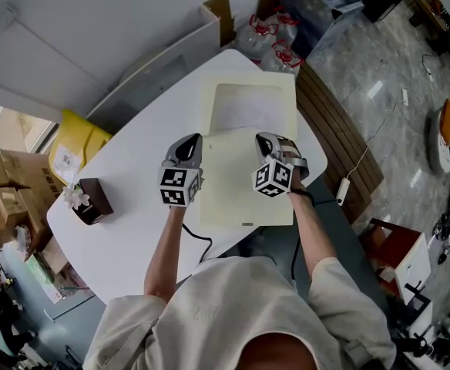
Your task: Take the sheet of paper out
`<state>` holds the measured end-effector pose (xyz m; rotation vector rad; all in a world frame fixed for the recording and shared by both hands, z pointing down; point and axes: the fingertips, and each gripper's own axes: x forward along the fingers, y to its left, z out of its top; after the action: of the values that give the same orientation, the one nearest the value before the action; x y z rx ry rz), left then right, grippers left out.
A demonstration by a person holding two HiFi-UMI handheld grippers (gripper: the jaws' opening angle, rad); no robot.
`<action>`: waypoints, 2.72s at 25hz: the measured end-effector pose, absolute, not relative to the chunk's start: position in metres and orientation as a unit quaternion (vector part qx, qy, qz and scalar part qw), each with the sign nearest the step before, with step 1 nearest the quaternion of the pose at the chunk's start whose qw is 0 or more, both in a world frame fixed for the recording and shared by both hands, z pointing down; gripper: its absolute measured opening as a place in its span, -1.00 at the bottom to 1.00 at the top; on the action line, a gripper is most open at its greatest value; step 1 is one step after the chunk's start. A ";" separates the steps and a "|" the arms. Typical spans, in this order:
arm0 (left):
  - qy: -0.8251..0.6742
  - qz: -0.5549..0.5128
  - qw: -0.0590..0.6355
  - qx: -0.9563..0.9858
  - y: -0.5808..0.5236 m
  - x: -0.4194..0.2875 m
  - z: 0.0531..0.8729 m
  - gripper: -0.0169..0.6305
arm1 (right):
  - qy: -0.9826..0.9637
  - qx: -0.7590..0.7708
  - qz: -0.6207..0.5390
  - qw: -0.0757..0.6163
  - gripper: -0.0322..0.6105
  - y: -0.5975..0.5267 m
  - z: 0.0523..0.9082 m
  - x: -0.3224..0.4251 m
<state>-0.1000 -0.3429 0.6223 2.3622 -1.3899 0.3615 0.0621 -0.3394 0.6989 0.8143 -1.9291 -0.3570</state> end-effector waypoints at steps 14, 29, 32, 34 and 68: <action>-0.506 0.129 0.195 0.830 -0.347 -0.113 0.628 -0.94 | -0.760 0.255 -0.199 0.564 -0.68 -0.354 0.749 0.052; -0.507 0.137 0.201 0.827 -0.348 -0.119 0.634 -0.94 | -0.736 0.236 -0.192 0.605 -0.56 -0.391 0.789 0.053; -0.509 0.136 0.202 0.826 -0.348 -0.120 0.634 -0.94 | -0.736 0.231 -0.187 0.609 -0.59 -0.391 0.792 0.053; -0.509 0.136 0.203 0.825 -0.348 -0.121 0.633 -0.94 | -0.735 0.230 -0.187 0.610 -0.68 -0.391 0.794 0.053; -0.493 0.125 0.188 0.840 -0.324 -0.099 0.618 -0.94 | -0.753 0.211 -0.168 0.600 -0.90 -0.293 0.788 0.049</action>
<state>-0.0987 -0.3244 0.6177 2.3627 -1.3875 0.3525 0.0492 -0.2935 0.7877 0.4886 -1.7455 -0.3883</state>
